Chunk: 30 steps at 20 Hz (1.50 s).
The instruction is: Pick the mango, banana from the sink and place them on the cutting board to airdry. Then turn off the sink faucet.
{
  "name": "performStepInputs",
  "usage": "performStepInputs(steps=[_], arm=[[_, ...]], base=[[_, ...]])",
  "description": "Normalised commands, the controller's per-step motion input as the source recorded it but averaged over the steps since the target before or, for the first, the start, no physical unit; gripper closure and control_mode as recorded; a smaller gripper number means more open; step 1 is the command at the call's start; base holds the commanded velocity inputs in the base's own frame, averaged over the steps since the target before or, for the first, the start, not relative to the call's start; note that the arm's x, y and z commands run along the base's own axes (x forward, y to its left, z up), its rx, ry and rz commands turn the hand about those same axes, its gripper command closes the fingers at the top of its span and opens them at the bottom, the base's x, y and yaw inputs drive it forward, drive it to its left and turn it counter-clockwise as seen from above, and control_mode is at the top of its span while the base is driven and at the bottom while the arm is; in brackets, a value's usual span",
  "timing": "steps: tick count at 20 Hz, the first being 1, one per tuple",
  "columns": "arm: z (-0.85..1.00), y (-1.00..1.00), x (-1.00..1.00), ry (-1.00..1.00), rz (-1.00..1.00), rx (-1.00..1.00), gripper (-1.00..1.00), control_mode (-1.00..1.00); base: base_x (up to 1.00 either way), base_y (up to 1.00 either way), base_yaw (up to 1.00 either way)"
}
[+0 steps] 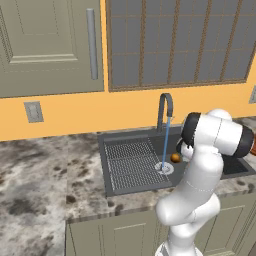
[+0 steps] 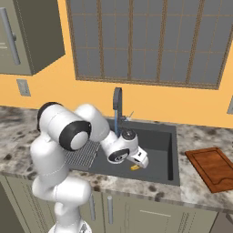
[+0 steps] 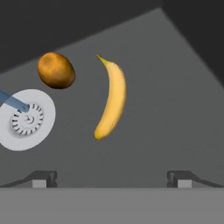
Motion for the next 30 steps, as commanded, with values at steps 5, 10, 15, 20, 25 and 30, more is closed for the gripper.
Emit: performStepInputs(steps=[5, 10, 15, 20, 25, 30], arm=[[-0.26, -0.16, 0.07, 0.00, 0.00, 0.01, -1.00, -1.00], [-0.26, -0.06, 0.15, 0.00, 0.00, 0.00, -1.00, -1.00], [-0.19, -0.02, 0.19, 0.00, 0.00, 0.00, -1.00, -1.00], [-0.09, -0.02, 0.03, 0.00, 0.00, 0.00, -1.00, -1.00], [-0.04, -0.01, 0.07, 0.00, 0.00, 0.00, -1.00, -1.00], [-0.02, 0.00, 0.21, 0.00, 0.00, 0.00, -1.00, -1.00]], base=[[0.00, 0.00, 0.00], [0.00, 0.00, 0.00], [0.00, 0.00, 0.00], [0.00, 0.00, 0.00], [0.00, 0.00, 0.00], [0.00, 0.00, 0.00]])
